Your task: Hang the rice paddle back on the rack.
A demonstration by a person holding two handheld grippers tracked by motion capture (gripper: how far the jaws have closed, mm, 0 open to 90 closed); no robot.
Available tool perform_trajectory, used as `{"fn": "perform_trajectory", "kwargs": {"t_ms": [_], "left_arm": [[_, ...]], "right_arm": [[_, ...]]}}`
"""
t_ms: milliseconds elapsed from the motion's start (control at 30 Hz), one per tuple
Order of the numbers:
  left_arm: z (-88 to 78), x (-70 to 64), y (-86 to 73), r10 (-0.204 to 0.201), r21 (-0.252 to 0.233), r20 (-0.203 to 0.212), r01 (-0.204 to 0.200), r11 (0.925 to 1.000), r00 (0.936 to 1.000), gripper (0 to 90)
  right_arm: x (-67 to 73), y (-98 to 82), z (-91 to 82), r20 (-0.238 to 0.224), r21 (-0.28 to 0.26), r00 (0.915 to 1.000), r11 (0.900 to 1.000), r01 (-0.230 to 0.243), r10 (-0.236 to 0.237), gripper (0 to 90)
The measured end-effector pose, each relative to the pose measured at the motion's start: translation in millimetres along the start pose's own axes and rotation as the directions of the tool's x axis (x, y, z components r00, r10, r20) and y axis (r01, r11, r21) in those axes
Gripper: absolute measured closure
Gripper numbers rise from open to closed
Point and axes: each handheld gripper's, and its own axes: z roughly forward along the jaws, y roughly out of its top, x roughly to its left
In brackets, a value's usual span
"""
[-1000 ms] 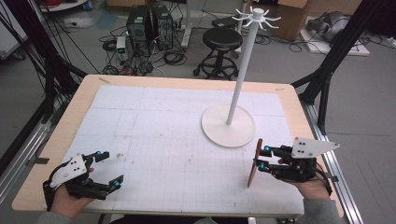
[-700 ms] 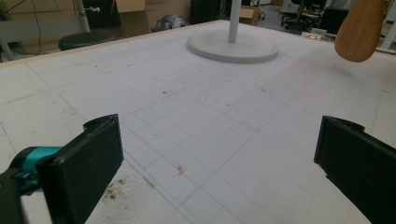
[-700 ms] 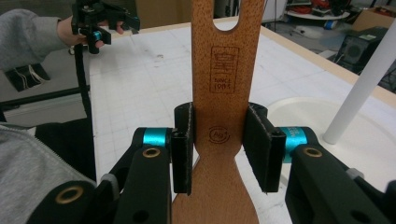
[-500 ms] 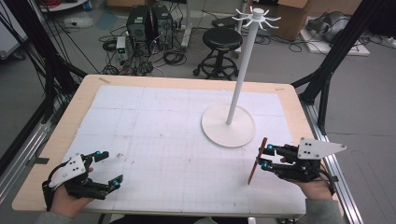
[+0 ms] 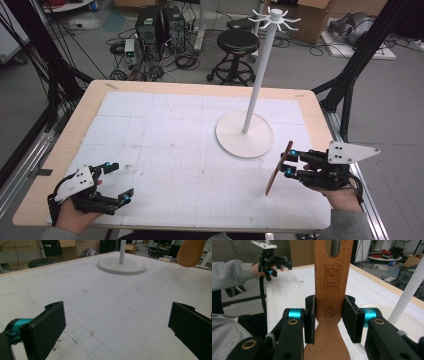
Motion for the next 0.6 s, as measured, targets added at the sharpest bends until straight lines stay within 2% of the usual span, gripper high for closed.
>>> {"fn": "perform_trajectory", "kwargs": {"t_ms": [67,133,200,267,433,600], "left_arm": [[-2.1,-1.0,2.5,-0.021,-0.031,0.015,0.021,0.9993,0.9997,1.8],[-3.0,-4.1,6.3,-0.018,-0.061,0.024,0.019,0.9980,0.9996,1.8],[-2.9,-5.9,7.8,-0.001,-0.053,0.024,0.002,0.9986,0.9997,1.8],[-2.8,-6.2,7.4,0.005,-0.044,0.021,-0.004,0.9990,0.9998,1.8],[-4.4,-5.2,6.2,0.001,-0.044,0.011,0.000,0.9991,0.9999,1.8],[-4.8,-4.6,5.1,-0.002,-0.035,0.009,0.002,0.9994,1.0000,1.8]], "right_arm": [[-2.0,2.1,-1.2,-0.005,-0.009,1.0000,1.000,0.000,0.000,64.5],[-4.3,4.3,-1.7,-0.015,-0.021,0.9999,1.000,0.002,-0.002,64.5],[-7.1,6.4,-1.4,-0.019,-0.032,0.9998,0.999,0.007,-0.007,64.5],[-9.7,8.7,-1.0,-0.014,-0.014,0.9999,1.000,0.007,-0.007,64.5],[-14.7,15.8,-1.5,-0.015,0.028,0.9999,1.000,0.005,-0.005,64.5],[-23.8,22.9,-1.4,-0.015,0.022,0.9999,1.000,0.000,0.000,64.5]]}}
